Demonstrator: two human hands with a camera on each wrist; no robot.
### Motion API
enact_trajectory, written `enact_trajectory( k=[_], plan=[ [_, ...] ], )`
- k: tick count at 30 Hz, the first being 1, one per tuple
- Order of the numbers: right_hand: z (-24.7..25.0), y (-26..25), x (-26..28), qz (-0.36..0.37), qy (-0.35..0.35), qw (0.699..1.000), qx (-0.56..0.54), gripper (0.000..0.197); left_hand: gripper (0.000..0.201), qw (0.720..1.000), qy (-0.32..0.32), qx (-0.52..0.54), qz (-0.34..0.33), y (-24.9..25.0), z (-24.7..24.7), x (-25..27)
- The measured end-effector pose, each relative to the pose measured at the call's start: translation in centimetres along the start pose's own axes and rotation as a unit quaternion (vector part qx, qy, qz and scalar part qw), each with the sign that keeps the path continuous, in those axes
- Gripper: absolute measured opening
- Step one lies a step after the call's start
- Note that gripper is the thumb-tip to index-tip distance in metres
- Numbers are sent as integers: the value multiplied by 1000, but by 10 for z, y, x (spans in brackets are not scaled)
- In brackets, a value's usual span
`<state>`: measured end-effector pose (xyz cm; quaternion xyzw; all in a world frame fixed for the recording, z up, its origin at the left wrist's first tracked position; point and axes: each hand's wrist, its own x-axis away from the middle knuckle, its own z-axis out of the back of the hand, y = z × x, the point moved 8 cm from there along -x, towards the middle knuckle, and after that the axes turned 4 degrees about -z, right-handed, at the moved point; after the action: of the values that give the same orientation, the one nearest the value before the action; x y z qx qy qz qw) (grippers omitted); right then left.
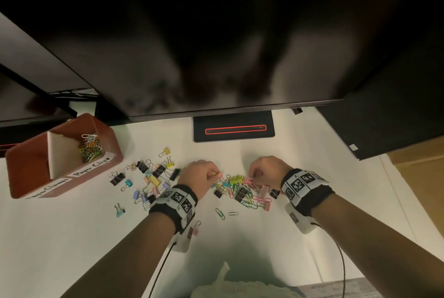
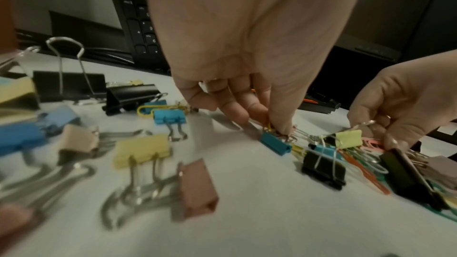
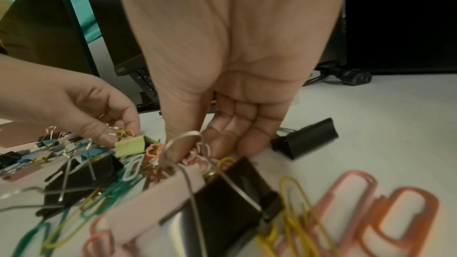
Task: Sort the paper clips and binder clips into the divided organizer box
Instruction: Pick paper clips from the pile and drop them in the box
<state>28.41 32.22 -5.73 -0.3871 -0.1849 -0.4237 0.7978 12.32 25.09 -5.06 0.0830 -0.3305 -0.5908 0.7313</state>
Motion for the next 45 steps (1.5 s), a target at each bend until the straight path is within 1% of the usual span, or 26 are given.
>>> enact_trajectory(
  k=[2, 3, 5, 7, 8, 10, 13, 16, 17, 19, 22, 24, 25, 27, 29, 31, 33, 34, 36, 39, 43, 45],
  plan=[
    [3, 1, -1, 4, 11, 1000, -2, 10, 21, 1000, -7, -2, 5, -1, 1, -4],
    [6, 2, -2, 5, 20, 1000, -5, 11, 19, 1000, 0, -14, 14, -3, 4, -5],
    [12, 6, -3, -1, 45, 999, -12, 11, 17, 997, 45, -38, 41, -12, 16, -6],
    [17, 12, -3, -13, 67, 998, -16, 11, 21, 995, 84, -16, 59, -21, 26, -5],
    [19, 14, -3, -17, 75, 997, -16, 12, 23, 995, 87, 2, 54, -21, 27, -5],
    [21, 18, -1, -19, 87, 996, -16, 14, 26, 998, 53, 30, 33, -17, 23, -4],
    [18, 18, 4, -4, 90, 996, -1, 14, 30, 1000, -9, 22, -5, -4, 10, -1],
    [9, 10, 5, 26, 67, 997, 34, 10, 42, 998, -14, -47, -50, 5, 0, -2],
    [6, 7, 4, 34, 63, 997, 43, 10, 41, 996, -8, -70, -55, 7, -1, -4],
    [6, 3, 3, 42, 67, 996, 43, 11, 32, 995, 12, -91, -47, 7, 0, -9],
    [9, 2, 1, 41, 70, 996, 26, 12, 17, 997, 34, -66, -20, 3, 8, -12],
    [11, 6, 1, 27, 60, 998, 17, 11, 15, 998, 53, -40, -3, -1, 17, -12],
    [12, 7, 1, 22, 55, 998, 12, 10, 17, 998, 64, -27, 8, -4, 22, -12],
    [13, 10, 0, 15, 54, 998, -6, 9, 30, 996, 78, -8, 33, -12, 30, -11],
    [17, 15, 1, 2, 65, 998, -25, 8, 39, 996, 81, -13, 28, -13, 33, -9],
    [26, 22, 2, -11, 89, 995, -34, 8, 37, 997, 70, -34, -19, -5, 31, -8],
    [33, 29, 4, -21, 113, 993, -34, 9, 32, 995, 32, -70, -63, 4, 21, -9],
    [35, 30, 5, -22, 114, 993, -29, 9, 31, 993, 11, -92, -74, 6, 14, -10],
    [32, 27, 6, -12, 97, 995, -18, 8, 27, 987, -17, -134, -82, 10, 5, -15],
    [17, 16, 6, 15, 54, 998, 9, 9, 21, 983, -29, -161, -79, 16, 1, -23],
    [12, 9, 3, 16, 50, 998, 35, 15, 20, 974, -61, -202, -82, 21, -2, -30],
    [11, 7, 2, 12, 45, 998, 34, 16, 19, 974, -68, -200, -87, 22, -3, -31]
  ],
)
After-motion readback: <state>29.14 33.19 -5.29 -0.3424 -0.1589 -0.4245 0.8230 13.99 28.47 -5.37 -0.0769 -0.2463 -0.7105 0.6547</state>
